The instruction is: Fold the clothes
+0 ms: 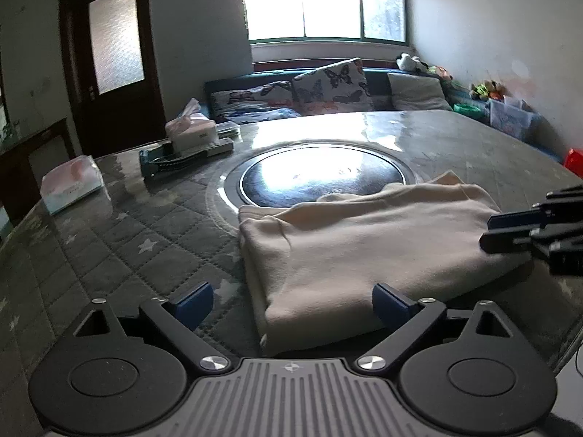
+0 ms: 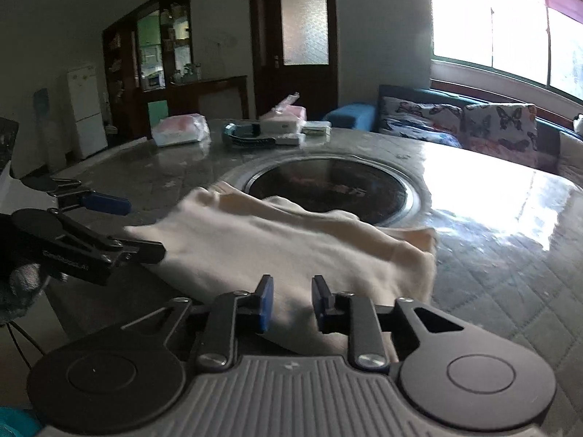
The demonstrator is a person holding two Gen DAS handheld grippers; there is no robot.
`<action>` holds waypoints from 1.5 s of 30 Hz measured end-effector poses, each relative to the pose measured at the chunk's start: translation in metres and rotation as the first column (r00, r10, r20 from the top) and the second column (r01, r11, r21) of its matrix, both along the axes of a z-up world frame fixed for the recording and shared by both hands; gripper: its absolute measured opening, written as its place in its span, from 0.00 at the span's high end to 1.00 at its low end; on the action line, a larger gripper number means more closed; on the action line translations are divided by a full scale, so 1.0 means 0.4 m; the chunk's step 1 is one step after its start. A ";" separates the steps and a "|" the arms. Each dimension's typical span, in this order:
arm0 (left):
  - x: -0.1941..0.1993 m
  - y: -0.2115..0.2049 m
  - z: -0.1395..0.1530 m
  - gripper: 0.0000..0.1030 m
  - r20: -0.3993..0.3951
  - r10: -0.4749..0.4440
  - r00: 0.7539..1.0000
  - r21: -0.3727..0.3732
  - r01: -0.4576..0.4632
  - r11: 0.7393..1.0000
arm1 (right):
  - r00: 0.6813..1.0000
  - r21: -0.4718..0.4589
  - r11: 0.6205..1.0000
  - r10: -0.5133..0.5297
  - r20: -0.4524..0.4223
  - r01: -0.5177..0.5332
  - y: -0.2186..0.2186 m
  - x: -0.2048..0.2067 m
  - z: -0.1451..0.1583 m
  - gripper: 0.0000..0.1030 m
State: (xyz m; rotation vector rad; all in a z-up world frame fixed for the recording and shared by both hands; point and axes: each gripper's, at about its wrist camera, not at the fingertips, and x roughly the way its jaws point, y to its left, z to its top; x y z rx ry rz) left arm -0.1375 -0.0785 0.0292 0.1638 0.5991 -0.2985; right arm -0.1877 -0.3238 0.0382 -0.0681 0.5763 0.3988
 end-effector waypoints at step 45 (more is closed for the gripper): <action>0.059 0.092 -0.040 0.00 -0.099 0.172 0.980 -0.074 -0.180 0.981 | 0.988 0.040 0.990 -0.133 -0.073 0.136 -0.048 0.257 -0.011 0.70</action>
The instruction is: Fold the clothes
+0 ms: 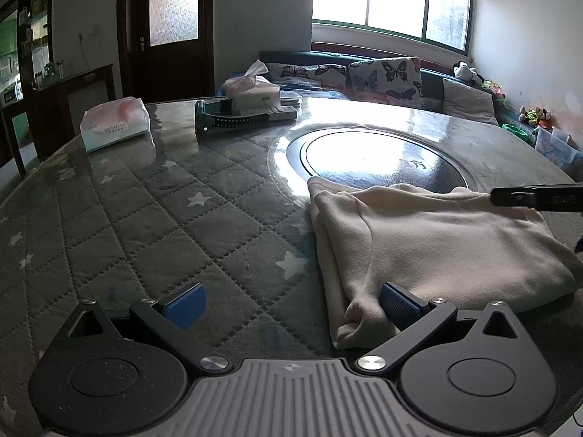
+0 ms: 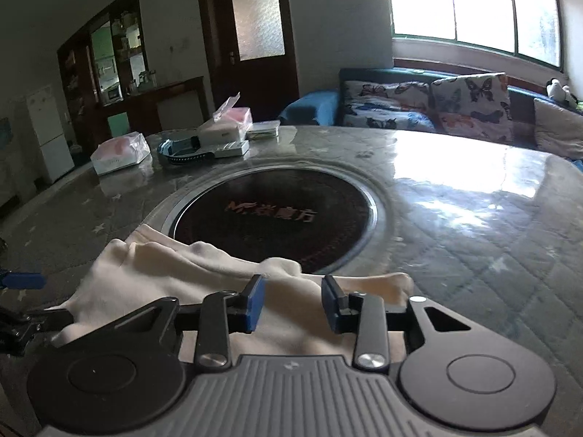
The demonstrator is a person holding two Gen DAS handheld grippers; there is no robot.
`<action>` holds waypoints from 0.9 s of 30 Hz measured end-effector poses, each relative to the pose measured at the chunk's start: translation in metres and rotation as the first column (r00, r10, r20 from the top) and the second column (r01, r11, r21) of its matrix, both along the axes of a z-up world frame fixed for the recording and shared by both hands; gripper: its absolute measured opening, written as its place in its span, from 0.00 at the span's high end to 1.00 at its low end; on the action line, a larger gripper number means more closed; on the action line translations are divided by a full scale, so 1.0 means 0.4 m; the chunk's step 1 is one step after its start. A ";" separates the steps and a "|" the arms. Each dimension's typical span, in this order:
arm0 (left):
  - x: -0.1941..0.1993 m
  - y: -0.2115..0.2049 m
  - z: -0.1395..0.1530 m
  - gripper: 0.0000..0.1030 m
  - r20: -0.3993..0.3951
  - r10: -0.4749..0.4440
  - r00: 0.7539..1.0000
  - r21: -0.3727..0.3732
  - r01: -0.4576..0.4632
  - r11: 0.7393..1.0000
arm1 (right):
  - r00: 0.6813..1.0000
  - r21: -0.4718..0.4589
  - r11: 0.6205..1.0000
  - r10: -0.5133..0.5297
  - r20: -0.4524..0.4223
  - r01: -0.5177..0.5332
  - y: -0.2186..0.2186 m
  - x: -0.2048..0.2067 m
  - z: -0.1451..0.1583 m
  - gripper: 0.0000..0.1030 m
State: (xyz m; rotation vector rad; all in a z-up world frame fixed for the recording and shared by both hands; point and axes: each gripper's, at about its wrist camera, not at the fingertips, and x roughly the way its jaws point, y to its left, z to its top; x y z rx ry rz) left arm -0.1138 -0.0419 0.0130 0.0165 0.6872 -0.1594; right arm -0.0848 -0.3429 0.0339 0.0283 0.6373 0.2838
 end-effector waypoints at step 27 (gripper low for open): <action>-0.023 0.024 0.023 0.00 0.010 -0.013 1.000 -0.043 0.013 0.999 | 0.961 -0.116 0.956 0.275 0.041 -0.269 0.185 -0.152 0.065 0.56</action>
